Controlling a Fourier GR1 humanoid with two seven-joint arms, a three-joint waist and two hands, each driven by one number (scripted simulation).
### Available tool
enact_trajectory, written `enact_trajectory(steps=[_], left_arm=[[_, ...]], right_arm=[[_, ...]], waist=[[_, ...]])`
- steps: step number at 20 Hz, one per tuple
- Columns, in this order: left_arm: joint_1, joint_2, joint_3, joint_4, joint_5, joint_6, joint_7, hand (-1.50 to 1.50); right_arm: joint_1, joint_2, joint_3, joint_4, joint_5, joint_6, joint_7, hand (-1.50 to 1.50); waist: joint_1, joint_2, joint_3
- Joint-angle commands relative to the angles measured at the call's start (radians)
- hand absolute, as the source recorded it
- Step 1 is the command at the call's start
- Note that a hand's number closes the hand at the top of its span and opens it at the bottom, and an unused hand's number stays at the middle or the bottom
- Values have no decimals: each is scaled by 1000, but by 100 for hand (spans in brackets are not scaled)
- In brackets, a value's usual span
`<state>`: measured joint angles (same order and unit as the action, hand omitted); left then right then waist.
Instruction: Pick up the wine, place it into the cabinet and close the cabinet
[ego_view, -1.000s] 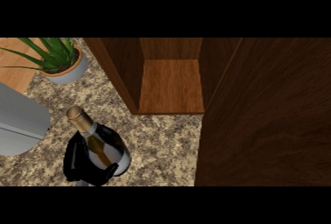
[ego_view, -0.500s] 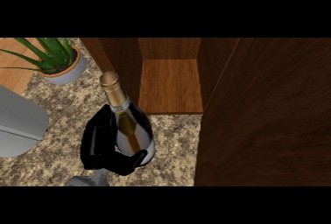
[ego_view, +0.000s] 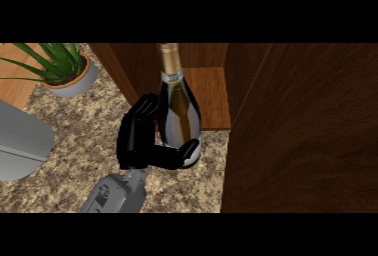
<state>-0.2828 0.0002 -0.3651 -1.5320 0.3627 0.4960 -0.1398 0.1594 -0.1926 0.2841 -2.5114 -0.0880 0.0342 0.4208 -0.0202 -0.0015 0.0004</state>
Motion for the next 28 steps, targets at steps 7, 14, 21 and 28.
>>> enact_trajectory(steps=[7, 14, 21, 28], left_arm=[[-171, 0, -14, 244, 28, 97, -38, 150], [-206, 0, -104, 408, 166, 147, -180, 150], [-302, 0, -79, 564, 296, 112, -286, 150], [-349, 0, -24, 731, 401, 26, -373, 150]], right_arm=[[50, 9, -10, -217, -100, -3, 109, -150], [36, 5, -59, -182, -142, 23, 93, -150], [73, 27, -38, -158, -128, 43, 51, -150], [90, 36, 15, -200, -77, 41, 81, -150]], waist=[[-9, 1, -1], [-9, 3, -1], [-16, 4, 0], [-20, 4, -1]])
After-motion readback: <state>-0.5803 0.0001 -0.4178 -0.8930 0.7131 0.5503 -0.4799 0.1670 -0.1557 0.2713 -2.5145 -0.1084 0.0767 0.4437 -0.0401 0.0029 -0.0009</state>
